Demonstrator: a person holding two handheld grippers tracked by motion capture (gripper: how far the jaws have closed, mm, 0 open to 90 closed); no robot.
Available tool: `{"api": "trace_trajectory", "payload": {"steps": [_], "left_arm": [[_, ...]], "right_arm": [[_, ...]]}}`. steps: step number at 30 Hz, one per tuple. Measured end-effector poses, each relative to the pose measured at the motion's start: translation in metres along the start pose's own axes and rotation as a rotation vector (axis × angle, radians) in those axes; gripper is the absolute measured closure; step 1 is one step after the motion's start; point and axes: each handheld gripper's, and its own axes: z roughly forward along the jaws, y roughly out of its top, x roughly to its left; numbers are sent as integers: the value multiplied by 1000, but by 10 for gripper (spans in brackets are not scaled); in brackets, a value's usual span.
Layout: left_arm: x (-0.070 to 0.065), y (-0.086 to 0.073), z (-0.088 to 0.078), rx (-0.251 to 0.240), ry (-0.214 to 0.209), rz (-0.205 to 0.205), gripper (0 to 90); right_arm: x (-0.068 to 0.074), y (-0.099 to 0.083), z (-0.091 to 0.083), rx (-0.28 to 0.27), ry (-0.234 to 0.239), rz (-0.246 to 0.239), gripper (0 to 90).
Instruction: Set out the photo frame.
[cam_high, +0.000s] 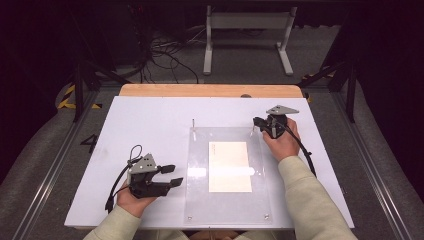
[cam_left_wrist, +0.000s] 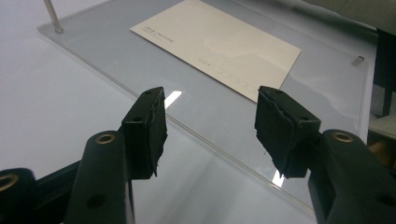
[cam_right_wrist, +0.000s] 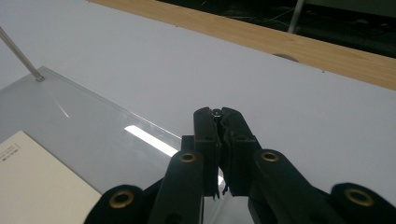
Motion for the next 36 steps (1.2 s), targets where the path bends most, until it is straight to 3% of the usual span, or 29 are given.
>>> {"api": "trace_trajectory", "payload": {"steps": [7, 12, 19, 22, 29, 36], "left_arm": [[-2, 0, 1, 0, 6, 2, 439], [-2, 0, -1, -4, 11, 3, 439], [-1, 0, -2, -12, 20, 5, 441], [0, -1, -4, -18, 29, 2, 431], [2, -1, -7, -22, 40, -4, 421], [3, -2, -8, -16, 51, 3, 409]], "right_arm": [[2, -1, 6, 10, -27, 40, 856], [-1, 0, 9, 15, -20, 59, 857], [-6, 2, 14, 26, 2, 100, 858], [-13, 2, 17, 18, 39, 153, 857], [-17, 4, 20, 24, 56, 157, 858], [-24, 2, 26, 2, 83, 211, 858]]}}
